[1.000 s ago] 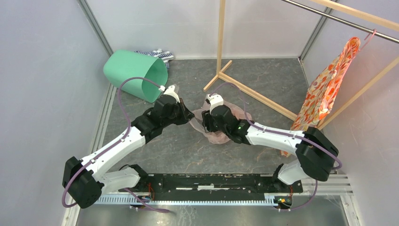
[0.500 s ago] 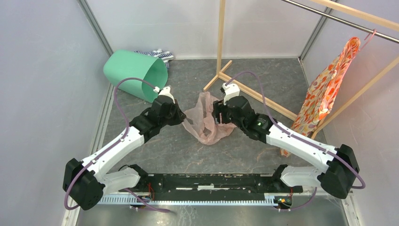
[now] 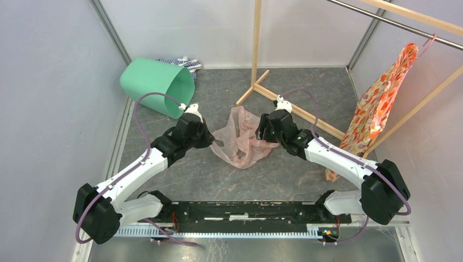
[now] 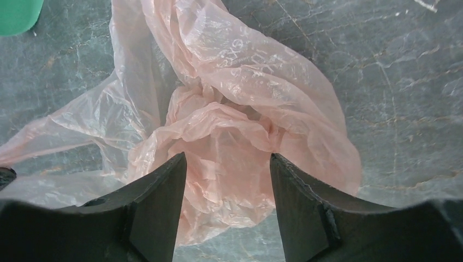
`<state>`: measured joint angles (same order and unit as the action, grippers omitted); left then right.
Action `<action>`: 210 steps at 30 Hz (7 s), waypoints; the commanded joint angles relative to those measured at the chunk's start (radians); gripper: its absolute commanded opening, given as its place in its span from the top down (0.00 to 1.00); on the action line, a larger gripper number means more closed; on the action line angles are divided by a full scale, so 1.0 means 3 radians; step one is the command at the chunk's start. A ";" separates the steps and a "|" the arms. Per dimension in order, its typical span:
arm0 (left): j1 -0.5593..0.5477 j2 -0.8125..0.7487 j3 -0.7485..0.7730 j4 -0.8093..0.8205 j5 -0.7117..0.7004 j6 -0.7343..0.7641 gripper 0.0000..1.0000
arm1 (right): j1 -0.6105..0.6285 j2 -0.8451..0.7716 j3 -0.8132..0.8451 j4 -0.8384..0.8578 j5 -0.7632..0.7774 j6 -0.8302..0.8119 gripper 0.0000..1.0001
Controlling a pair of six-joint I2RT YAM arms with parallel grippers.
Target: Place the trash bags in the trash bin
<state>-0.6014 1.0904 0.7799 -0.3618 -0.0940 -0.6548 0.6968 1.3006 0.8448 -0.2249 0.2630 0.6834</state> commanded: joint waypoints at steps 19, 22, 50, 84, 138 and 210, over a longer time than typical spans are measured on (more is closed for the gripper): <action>-0.0012 -0.0244 -0.0623 0.0438 0.0472 -0.0225 0.98 | -0.0066 0.0232 0.0161 -0.0324 0.0373 0.2338 0.31; -0.0020 -0.0267 -0.0681 0.0417 0.0472 -0.0250 0.98 | -0.0126 0.0248 0.0170 -0.0335 0.0415 0.2390 0.34; 0.0217 -0.0105 0.0141 0.0078 0.0104 0.0095 0.98 | -0.0416 0.0528 0.0980 -0.0319 0.0192 0.1370 1.00; 0.0291 -0.0283 0.2966 -0.0616 0.0034 0.0632 0.98 | 0.0471 -0.0769 0.2408 -0.0296 0.0216 -0.1829 1.00; 0.0292 -0.0314 0.1046 -0.0660 -0.0044 0.0488 0.98 | 0.0165 -0.0851 0.0011 -0.0936 -0.0193 -0.0832 0.18; 0.0230 -0.0105 0.2494 -0.0776 -0.0375 0.0748 0.18 | 0.0315 -0.1133 0.2099 -0.1876 0.1582 -0.1997 1.00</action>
<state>-0.5304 1.0130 1.4872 -0.5743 -0.0715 -0.5179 0.7898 0.9844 1.4662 -0.7639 0.6506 0.0982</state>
